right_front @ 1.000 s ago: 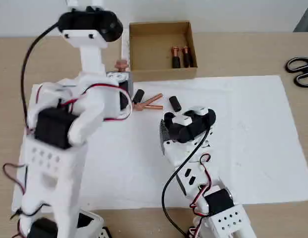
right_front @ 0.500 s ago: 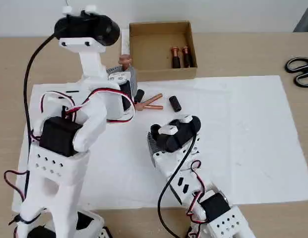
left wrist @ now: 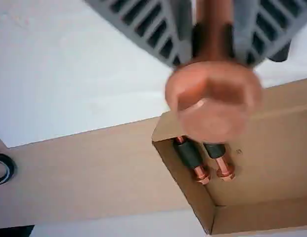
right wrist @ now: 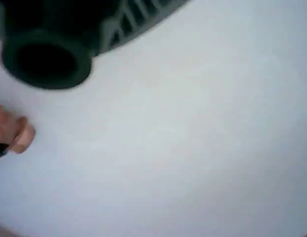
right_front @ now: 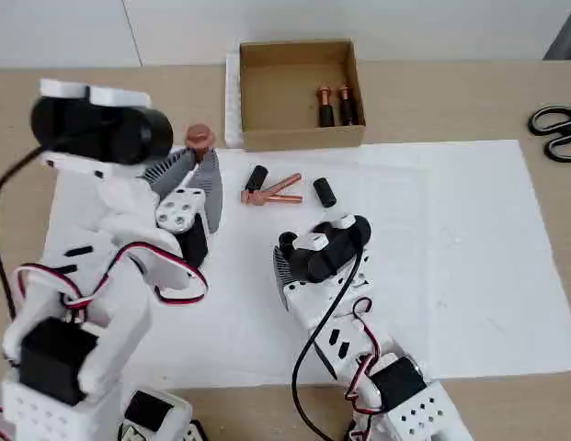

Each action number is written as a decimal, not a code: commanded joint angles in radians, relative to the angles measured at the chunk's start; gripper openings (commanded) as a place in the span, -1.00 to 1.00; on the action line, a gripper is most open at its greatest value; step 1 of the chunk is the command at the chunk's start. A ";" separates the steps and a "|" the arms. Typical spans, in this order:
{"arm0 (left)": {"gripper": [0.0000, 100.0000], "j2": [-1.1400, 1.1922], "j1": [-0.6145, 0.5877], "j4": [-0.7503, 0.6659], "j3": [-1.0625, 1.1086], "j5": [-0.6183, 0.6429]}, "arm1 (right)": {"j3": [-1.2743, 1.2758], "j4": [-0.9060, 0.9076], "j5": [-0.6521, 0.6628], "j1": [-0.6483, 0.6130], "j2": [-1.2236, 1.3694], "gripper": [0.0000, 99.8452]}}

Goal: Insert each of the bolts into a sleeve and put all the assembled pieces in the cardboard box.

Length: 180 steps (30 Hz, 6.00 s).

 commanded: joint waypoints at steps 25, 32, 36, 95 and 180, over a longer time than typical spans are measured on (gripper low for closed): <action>-0.99 -0.114 0.094 -0.400 0.522 0.138 | 0.014 -0.007 -0.006 -0.087 -0.021 -0.99; -0.99 -0.114 0.095 -0.400 0.524 0.209 | 0.014 -0.007 -0.008 -0.087 -0.022 -0.99; -0.99 -0.117 0.103 -0.400 0.549 0.209 | 0.012 -0.007 -0.008 -0.087 -0.022 -0.99; -0.99 -0.120 0.143 -0.336 0.651 0.204 | 0.012 -0.008 -0.008 -0.084 -0.022 -0.99; -0.76 -0.120 -0.075 0.086 0.443 -0.017 | 0.011 -0.007 -0.008 -0.028 -0.022 -0.99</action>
